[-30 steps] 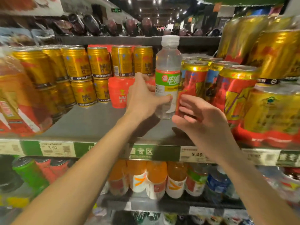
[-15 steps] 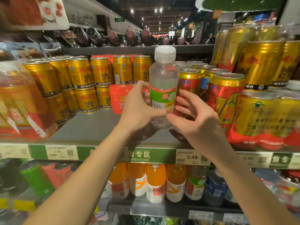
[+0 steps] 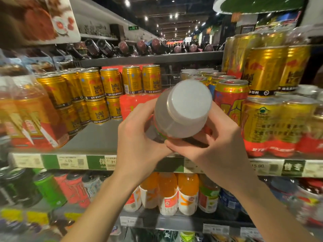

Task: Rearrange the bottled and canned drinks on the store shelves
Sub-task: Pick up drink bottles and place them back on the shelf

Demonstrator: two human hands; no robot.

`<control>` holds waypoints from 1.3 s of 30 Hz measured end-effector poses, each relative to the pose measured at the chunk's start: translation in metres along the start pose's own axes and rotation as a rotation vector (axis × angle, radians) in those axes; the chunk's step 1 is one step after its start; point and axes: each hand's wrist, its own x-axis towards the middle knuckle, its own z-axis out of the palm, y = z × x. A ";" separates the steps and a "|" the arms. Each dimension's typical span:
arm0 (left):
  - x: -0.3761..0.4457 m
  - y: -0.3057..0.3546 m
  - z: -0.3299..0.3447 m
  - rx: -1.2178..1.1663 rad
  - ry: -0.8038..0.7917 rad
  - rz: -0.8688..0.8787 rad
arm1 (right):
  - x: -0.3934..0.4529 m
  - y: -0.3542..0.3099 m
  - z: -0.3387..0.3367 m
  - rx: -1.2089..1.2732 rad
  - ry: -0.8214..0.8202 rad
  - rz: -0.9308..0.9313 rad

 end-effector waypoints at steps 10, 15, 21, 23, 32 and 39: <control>-0.047 0.023 -0.023 -0.089 -0.046 0.014 | -0.040 -0.039 0.003 -0.026 -0.019 0.011; -0.070 0.019 -0.041 -0.107 -0.100 -0.054 | -0.062 -0.053 0.019 0.009 -0.085 0.210; -0.111 0.017 -0.055 -0.112 -0.160 -0.216 | -0.093 -0.069 0.033 -0.039 -0.178 0.347; -0.125 0.018 -0.057 -0.127 -0.191 -0.267 | -0.104 -0.072 0.035 -0.072 -0.195 0.379; -0.169 0.035 -0.032 -0.235 -0.265 -0.455 | -0.153 -0.079 0.015 -0.110 -0.182 0.482; -0.198 0.033 0.013 -0.226 -0.236 -0.561 | -0.183 -0.050 -0.017 -0.065 -0.258 0.600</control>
